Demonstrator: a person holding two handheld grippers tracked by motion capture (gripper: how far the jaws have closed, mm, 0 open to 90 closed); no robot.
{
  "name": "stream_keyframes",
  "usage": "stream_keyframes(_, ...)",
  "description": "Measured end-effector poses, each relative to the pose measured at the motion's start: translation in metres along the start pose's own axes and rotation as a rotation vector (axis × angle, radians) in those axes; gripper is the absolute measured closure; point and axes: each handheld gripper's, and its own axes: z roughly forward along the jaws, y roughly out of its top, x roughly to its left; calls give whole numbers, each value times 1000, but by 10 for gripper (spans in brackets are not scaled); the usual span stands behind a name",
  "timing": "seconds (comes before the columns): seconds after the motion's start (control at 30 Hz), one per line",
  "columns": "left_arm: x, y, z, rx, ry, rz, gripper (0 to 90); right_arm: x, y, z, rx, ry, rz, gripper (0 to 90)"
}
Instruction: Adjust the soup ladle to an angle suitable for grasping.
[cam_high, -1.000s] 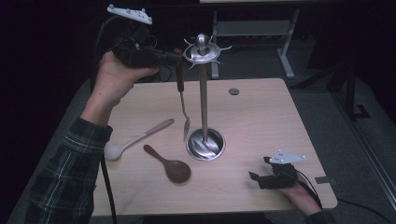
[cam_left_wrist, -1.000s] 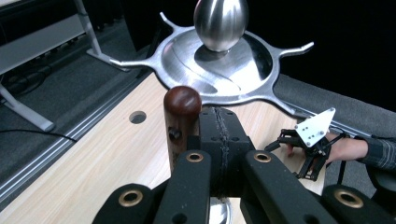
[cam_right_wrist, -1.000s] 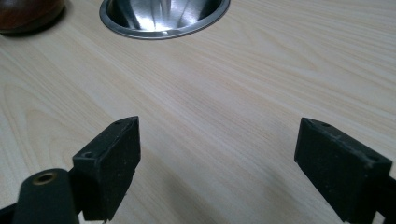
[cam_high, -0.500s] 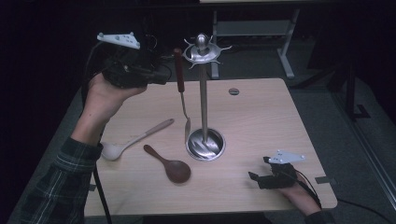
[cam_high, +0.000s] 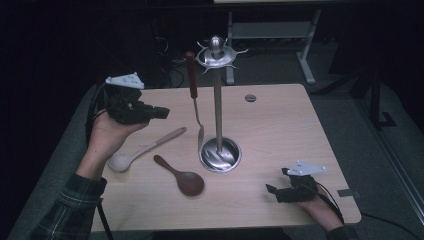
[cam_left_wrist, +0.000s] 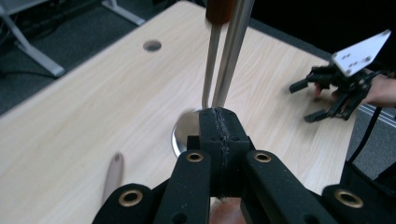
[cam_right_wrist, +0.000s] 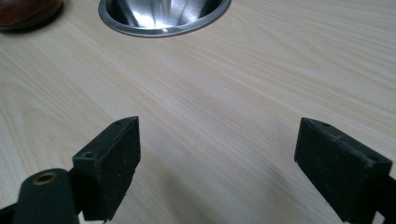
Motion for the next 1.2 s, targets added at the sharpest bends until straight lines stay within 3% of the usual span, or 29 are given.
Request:
stream_keyframes(0.23, 14, -41, 19, 49, 62, -46, 900, 0, 0, 0, 2, 0, 1, 140)
stream_keyframes(0.43, 38, -73, 37, 85, 94, -103, 900, 0, 0, 1, 4, 1, 3, 140)
stream_keyframes(0.57, 52, -89, 50, 112, 121, -121, 900, -1, 0, 1, 2, 0, 0, 139)
stream_keyframes(0.87, 75, -110, 89, 195, 131, -135, 900, -1, 0, 1, 2, -1, 1, 140)
stream_keyframes(1.2, 98, -123, 129, 242, 124, -143, 900, -1, 0, 1, 5, -1, 0, 140)
